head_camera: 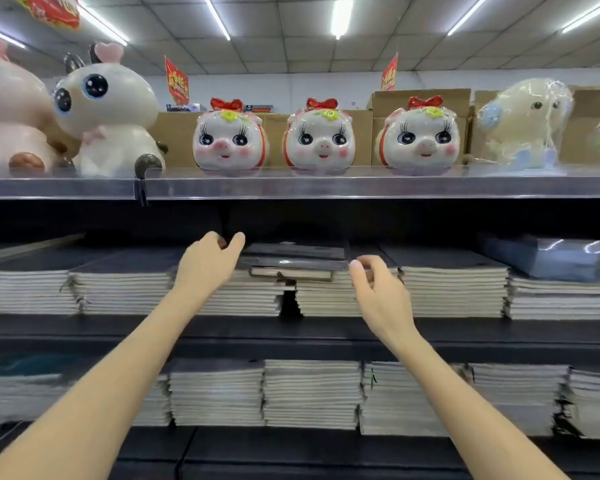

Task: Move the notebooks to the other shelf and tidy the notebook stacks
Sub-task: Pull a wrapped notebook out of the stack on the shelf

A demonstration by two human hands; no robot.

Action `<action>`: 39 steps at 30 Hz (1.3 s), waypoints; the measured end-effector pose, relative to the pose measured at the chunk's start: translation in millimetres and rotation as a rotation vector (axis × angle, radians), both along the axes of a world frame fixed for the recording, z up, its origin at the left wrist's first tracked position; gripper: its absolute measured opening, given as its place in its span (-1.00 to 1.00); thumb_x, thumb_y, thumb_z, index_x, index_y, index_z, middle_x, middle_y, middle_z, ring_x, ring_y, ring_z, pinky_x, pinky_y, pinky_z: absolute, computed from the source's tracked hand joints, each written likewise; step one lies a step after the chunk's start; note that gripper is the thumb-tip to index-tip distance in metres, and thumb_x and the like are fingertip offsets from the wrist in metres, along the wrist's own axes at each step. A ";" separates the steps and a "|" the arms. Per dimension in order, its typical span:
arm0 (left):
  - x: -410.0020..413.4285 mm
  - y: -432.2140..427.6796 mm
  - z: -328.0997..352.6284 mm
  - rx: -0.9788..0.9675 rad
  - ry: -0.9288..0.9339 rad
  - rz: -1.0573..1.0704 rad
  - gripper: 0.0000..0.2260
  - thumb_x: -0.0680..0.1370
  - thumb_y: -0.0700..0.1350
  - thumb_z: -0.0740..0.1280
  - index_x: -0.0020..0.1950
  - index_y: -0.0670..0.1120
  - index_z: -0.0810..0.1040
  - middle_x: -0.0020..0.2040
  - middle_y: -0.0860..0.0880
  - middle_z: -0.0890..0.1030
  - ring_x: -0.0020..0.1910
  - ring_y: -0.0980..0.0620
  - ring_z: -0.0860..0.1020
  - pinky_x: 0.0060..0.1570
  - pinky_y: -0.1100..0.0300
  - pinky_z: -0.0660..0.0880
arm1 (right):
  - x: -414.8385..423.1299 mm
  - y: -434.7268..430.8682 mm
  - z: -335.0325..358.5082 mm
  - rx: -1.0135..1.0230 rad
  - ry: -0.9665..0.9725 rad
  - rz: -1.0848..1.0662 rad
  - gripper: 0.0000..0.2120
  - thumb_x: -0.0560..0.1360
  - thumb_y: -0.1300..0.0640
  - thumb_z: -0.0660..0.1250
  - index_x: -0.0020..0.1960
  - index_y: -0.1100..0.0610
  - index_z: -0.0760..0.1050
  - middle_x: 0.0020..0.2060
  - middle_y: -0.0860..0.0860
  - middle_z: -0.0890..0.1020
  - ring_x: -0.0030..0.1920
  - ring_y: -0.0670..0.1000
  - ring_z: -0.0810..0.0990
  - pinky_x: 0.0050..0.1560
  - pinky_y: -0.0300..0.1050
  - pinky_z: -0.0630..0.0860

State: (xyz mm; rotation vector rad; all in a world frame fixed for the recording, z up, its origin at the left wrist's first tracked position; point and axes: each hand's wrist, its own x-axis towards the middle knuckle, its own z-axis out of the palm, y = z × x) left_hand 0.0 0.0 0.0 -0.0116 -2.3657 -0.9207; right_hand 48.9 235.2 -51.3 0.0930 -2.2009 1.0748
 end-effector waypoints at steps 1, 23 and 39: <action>-8.3 1.5 2.3 0.002 -0.071 0.000 -0.50 0.56 0.22 0.13 -0.03 -0.23 0.51 -0.11 -0.15 0.60 -0.07 -0.17 0.54 -0.14 0.11 0.36 | -7.9 -3.8 0.9 -0.054 -0.027 0.015 -0.64 0.60 -0.14 0.06 0.25 0.04 0.42 -0.06 -0.05 0.62 0.01 0.04 0.59 0.08 -0.03 0.43; 20.4 -33.9 1.8 1.052 -0.551 -0.349 -0.91 0.41 -0.37 0.23 -0.12 -0.27 0.48 -0.32 -0.19 0.63 -0.42 -0.11 0.63 -0.48 0.05 0.59 | -69.7 -19.5 5.6 -0.796 -0.379 0.471 -0.71 0.60 -0.06 0.20 0.26 0.04 0.33 0.12 0.03 0.53 -0.37 0.00 0.66 -0.50 -0.20 0.52; 143.2 -99.7 -62.0 1.256 -0.197 -0.382 -0.19 -0.26 -0.21 0.66 0.01 -0.18 0.66 0.06 -0.12 0.67 -0.07 -0.03 0.67 -0.10 0.09 0.60 | -51.5 -29.0 6.5 -1.125 -0.322 0.626 -0.72 0.55 0.36 0.24 0.25 0.29 0.36 0.14 0.11 0.48 -0.06 0.09 0.58 -0.10 0.03 0.65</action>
